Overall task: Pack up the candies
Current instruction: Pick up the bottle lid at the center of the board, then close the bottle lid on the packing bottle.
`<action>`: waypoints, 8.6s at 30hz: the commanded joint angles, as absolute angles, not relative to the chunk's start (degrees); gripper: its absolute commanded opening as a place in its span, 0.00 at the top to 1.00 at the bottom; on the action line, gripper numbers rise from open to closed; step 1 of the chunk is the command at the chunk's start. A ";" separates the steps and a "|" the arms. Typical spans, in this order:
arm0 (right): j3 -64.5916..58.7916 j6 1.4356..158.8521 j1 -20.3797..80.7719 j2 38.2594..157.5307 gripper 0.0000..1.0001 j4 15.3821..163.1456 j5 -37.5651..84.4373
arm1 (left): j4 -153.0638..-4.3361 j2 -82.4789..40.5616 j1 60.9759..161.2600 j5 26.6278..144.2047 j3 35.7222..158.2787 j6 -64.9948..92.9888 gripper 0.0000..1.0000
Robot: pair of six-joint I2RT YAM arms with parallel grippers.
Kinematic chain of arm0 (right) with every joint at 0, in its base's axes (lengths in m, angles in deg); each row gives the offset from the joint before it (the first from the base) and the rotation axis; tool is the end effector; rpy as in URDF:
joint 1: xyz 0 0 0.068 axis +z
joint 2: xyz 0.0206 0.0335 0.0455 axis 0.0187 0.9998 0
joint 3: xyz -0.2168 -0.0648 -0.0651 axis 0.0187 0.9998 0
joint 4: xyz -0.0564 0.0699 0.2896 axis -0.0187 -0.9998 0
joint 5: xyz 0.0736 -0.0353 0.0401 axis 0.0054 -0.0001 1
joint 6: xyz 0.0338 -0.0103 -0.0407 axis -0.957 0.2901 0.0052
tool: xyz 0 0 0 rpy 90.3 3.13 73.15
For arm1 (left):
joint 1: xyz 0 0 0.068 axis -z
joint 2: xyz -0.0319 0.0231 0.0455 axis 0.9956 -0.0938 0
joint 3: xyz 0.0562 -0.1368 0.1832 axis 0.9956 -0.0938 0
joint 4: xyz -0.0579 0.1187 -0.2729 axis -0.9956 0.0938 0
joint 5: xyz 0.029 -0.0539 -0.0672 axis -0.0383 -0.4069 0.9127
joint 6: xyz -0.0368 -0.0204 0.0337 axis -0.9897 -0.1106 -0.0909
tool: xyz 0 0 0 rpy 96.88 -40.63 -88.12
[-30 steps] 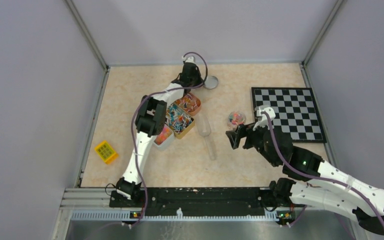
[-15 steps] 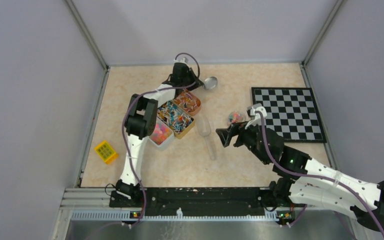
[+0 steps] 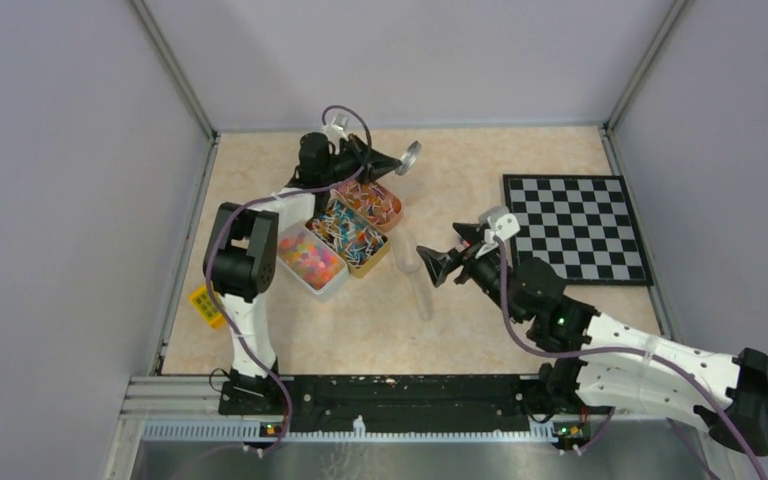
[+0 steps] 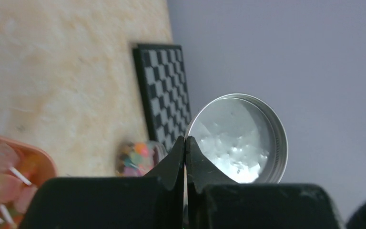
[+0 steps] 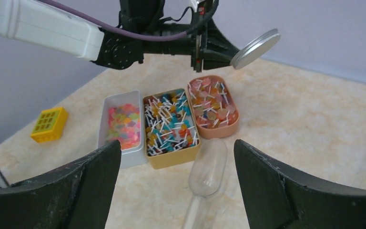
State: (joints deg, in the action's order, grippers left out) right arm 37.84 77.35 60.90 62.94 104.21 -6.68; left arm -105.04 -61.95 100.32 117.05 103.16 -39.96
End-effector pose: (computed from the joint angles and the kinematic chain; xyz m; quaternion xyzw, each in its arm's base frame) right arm 0.1454 0.2231 0.2842 -0.1581 0.6707 0.2955 0.6617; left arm 0.4603 -0.1531 0.1673 -0.1029 0.7440 -0.5928 0.2907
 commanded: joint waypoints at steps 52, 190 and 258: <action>40.01 124.23 60.57 78.82 0.12 146.59 12.21 | -164.00 -37.49 110.61 130.32 64.65 -87.64 1.00; -1.69 87.56 25.50 112.13 0.10 54.04 11.40 | -54.45 -0.60 102.99 73.76 80.79 6.75 0.01; 29.50 67.68 3.49 103.33 0.77 90.21 41.54 | -79.67 -69.59 123.49 102.58 111.43 -1.55 0.64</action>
